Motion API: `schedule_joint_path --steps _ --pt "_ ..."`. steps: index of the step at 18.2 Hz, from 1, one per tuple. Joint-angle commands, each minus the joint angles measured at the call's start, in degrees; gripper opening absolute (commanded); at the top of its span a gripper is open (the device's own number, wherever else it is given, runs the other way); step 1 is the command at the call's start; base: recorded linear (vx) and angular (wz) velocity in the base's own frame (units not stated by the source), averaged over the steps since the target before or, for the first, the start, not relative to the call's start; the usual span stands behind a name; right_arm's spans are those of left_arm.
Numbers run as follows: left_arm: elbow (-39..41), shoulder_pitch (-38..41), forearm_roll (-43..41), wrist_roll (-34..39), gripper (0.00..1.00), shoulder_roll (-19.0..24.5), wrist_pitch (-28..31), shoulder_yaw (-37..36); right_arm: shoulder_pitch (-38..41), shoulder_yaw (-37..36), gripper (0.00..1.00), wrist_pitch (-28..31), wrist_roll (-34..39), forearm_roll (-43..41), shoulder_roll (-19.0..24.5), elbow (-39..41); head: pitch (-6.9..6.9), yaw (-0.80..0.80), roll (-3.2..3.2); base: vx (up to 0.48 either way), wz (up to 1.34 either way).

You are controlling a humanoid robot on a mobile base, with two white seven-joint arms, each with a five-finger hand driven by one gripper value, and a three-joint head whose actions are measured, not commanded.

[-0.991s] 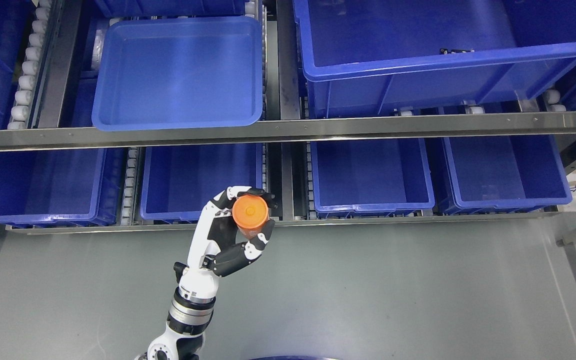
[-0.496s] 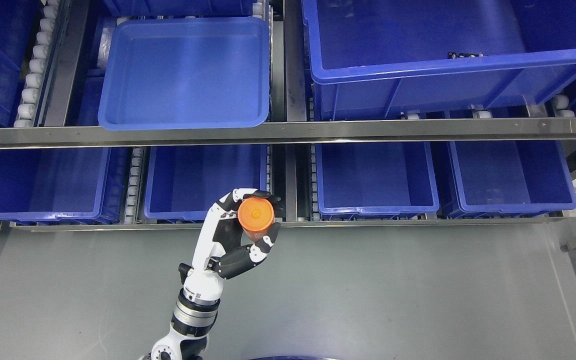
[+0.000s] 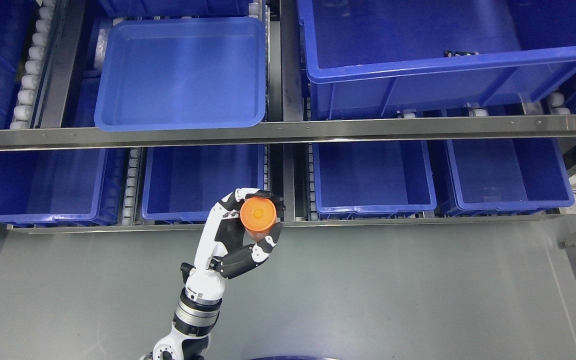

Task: Grab orange capacitor from left shelf to right desk
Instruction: 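Turn toward the steel table holding the capacitor in the left hand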

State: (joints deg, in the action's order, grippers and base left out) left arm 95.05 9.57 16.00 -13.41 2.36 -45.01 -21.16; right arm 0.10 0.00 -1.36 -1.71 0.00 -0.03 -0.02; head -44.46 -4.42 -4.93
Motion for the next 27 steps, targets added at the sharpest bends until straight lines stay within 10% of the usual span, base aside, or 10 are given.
schedule_joint_path --steps 1,27 --pt "0.0 0.1 0.0 0.0 0.02 0.1 0.0 -0.3 1.0 -0.7 1.00 0.0 0.0 0.2 -1.0 1.0 0.00 0.00 0.00 -0.006 -0.06" --pt "-0.7 -1.7 0.0 0.0 0.02 -0.1 0.0 -2.6 1.0 -0.7 1.00 0.0 0.0 0.2 -1.0 1.0 0.00 0.00 0.00 0.028 -0.42"
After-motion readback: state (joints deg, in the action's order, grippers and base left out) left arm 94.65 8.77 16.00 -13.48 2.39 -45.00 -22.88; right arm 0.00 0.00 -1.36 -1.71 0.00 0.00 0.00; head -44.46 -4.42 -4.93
